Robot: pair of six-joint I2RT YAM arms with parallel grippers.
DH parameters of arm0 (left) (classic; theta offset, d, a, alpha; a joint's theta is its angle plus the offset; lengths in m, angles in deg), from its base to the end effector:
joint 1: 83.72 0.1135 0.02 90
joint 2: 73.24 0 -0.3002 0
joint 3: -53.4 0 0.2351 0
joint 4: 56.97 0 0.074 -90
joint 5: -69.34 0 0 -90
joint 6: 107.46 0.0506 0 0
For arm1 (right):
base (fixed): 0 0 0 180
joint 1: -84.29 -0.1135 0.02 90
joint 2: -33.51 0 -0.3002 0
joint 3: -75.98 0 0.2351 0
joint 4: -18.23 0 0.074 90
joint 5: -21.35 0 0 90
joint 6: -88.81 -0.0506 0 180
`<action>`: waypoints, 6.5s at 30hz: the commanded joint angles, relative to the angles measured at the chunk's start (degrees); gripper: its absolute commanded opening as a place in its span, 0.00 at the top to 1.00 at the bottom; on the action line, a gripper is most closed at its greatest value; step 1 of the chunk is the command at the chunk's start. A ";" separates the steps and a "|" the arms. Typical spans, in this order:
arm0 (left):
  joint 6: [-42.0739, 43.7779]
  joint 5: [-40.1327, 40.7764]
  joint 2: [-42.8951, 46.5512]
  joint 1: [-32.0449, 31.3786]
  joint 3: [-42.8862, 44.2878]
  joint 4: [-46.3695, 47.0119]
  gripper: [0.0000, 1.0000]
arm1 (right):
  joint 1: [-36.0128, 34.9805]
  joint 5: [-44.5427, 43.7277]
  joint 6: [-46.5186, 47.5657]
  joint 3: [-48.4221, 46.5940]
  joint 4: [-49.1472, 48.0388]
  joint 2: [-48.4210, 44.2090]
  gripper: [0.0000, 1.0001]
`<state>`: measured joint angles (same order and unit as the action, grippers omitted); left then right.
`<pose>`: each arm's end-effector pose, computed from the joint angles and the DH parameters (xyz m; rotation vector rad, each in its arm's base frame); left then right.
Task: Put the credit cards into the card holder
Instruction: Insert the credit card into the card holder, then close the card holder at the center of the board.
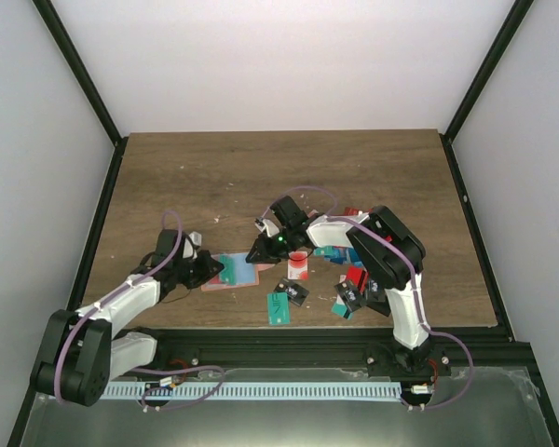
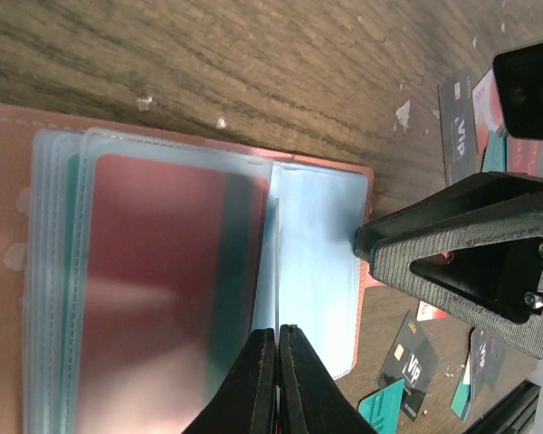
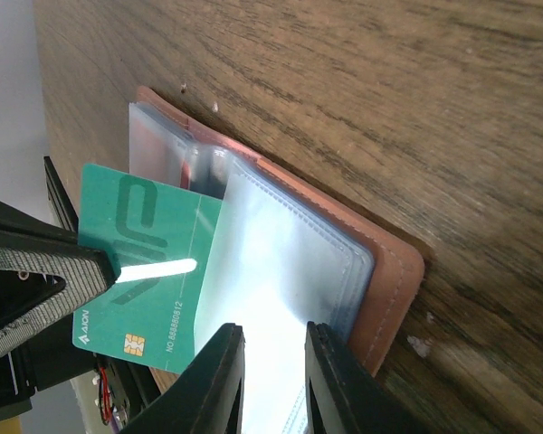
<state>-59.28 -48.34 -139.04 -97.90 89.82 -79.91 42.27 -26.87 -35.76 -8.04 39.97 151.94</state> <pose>0.1634 -0.0655 0.1779 -0.4104 2.5870 -0.9859 0.2888 0.3056 0.1518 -0.5072 2.7772 1.3688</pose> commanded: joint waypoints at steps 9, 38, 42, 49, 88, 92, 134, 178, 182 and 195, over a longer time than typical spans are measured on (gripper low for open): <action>0.43 -0.60 -1.36 0.20 -3.78 7.93 0.96 | -0.56 -3.15 0.11 4.06 6.23 0.57 0.78; -1.90 -6.46 -6.55 0.11 -7.10 20.44 0.96 | -0.60 -3.28 0.40 3.56 6.27 -0.65 0.78; -1.42 -6.58 -7.24 0.12 -6.76 20.67 0.96 | -0.61 -3.67 1.17 2.76 7.30 -1.24 0.78; -2.09 -7.83 -10.82 0.11 -7.15 23.79 0.96 | -0.44 -3.71 3.34 1.96 9.52 -3.47 0.76; -6.78 -7.03 -22.48 -4.34 -4.58 32.46 0.96 | -0.43 -0.72 2.45 1.52 8.28 -0.88 0.91; -5.09 -5.75 -20.69 -4.34 -3.69 27.32 0.90 | -0.43 -1.08 2.91 0.97 9.16 -1.07 0.91; 6.81 2.10 -15.43 -5.71 11.11 -6.01 0.96 | 0.62 0.67 0.88 -0.49 6.41 -5.26 0.86; 2.69 29.31 -0.59 -0.25 18.98 -32.00 0.26 | 3.87 -9.42 3.57 1.83 16.64 -15.92 0.38; -0.41 28.30 2.22 0.74 14.99 -29.04 0.18 | 3.83 -9.92 3.76 1.99 17.09 -15.25 0.32; 1.04 20.63 4.72 1.78 10.66 -23.08 0.27 | 3.38 -8.31 4.02 0.66 16.68 -14.23 0.30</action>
<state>-60.42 -22.53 -135.94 -96.43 99.15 -106.71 45.90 -35.86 -32.28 -5.92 56.50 137.41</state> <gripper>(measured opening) 0.779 0.711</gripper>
